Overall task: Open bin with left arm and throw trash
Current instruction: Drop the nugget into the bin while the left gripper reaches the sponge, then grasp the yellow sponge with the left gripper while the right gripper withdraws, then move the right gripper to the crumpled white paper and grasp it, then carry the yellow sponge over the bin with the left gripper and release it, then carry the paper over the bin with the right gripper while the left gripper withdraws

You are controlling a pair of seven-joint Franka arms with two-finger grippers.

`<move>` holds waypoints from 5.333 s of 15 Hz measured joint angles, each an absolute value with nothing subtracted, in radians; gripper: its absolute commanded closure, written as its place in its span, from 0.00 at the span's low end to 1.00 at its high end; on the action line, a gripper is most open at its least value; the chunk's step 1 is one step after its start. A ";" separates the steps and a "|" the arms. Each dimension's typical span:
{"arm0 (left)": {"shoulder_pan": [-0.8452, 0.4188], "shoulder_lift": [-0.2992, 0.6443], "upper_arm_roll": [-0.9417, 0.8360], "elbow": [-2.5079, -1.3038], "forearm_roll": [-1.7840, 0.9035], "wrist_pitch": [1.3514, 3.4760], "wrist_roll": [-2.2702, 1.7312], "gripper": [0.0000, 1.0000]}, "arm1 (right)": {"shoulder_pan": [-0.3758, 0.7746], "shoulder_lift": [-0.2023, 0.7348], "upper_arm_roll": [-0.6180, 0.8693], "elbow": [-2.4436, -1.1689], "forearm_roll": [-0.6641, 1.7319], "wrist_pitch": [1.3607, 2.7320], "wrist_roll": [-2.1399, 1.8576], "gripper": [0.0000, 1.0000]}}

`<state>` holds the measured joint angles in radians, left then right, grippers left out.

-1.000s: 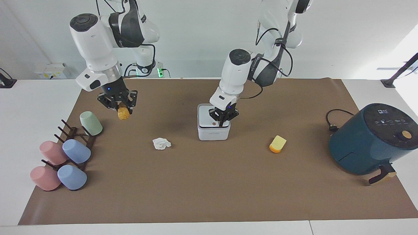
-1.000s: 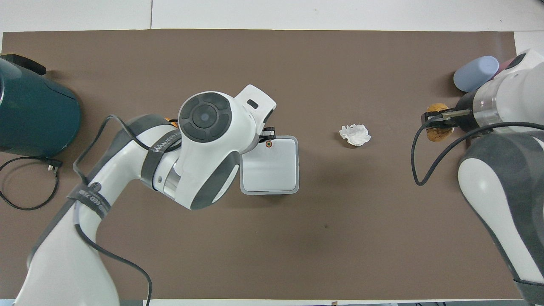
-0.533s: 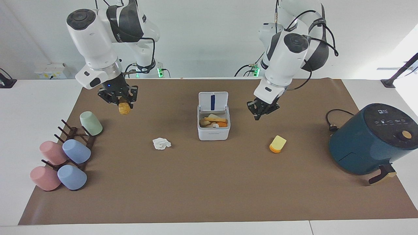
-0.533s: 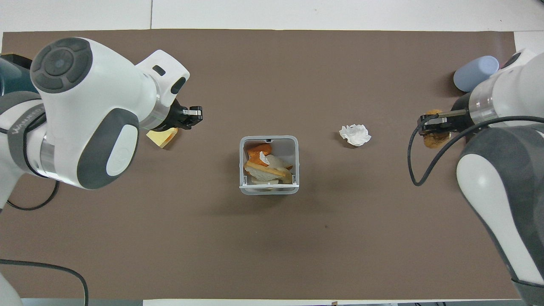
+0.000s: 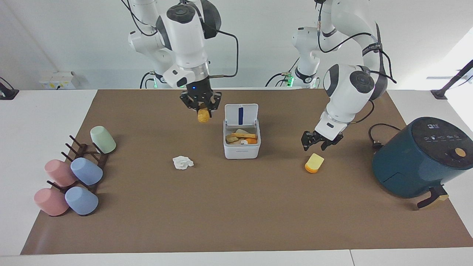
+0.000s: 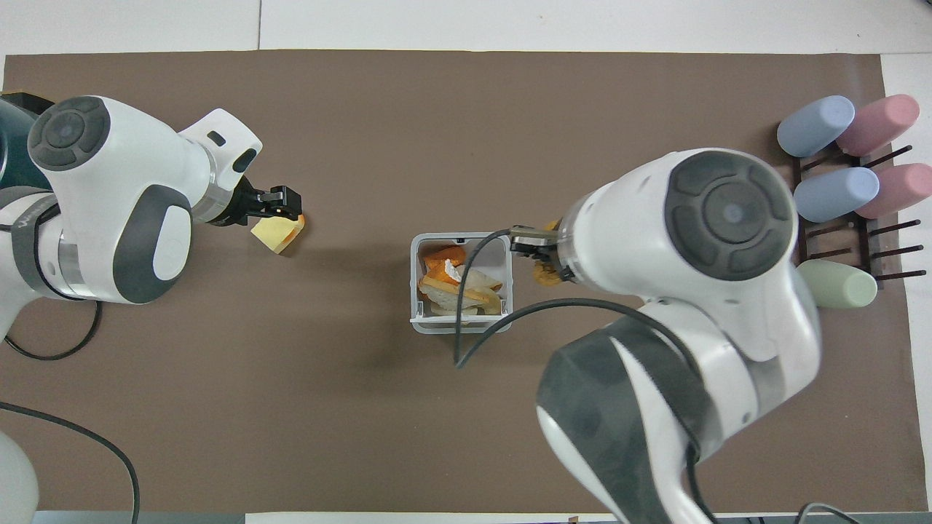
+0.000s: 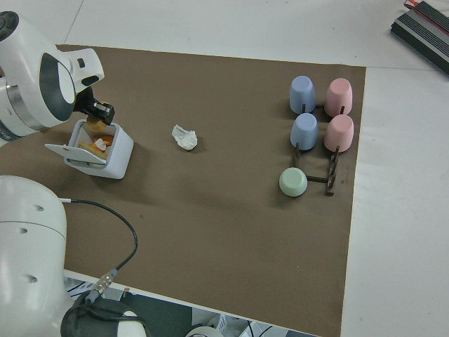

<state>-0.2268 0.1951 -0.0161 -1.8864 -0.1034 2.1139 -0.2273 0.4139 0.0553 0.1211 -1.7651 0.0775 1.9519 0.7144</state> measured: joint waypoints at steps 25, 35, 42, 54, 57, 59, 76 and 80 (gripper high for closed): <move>-0.222 0.334 -0.021 -1.971 0.029 2.353 -1.956 0.07 | 0.491 0.138 0.114 -1.707 0.105 1.963 0.703 0.00; -0.220 0.336 -0.021 -1.972 0.029 2.360 -1.957 1.00 | 0.178 0.088 0.105 -1.983 0.071 2.209 0.121 0.00; -0.220 0.335 -0.021 -1.967 0.030 2.368 -1.952 1.00 | 0.129 0.181 0.105 -2.138 0.071 2.483 -0.051 0.00; -0.230 0.275 -0.184 -1.682 0.032 2.225 -1.641 1.00 | 0.128 0.258 0.109 -2.159 0.071 2.599 -0.161 1.00; -0.235 0.263 -0.315 -1.683 0.032 2.213 -1.448 1.00 | 0.128 0.252 0.109 -2.157 0.071 2.599 -0.161 1.00; -0.237 0.263 -0.378 -1.699 0.031 2.198 -1.309 1.00 | 0.127 0.224 0.109 -2.149 0.071 2.582 -0.160 1.00; -0.277 0.246 -0.435 -1.869 -0.053 2.257 -0.906 1.00 | 0.036 -0.069 0.100 -1.908 0.062 1.901 -0.055 1.00; -0.277 0.248 -0.433 -1.873 -0.053 2.268 -0.906 0.00 | 0.034 -0.065 0.104 -1.907 0.062 1.901 -0.040 1.00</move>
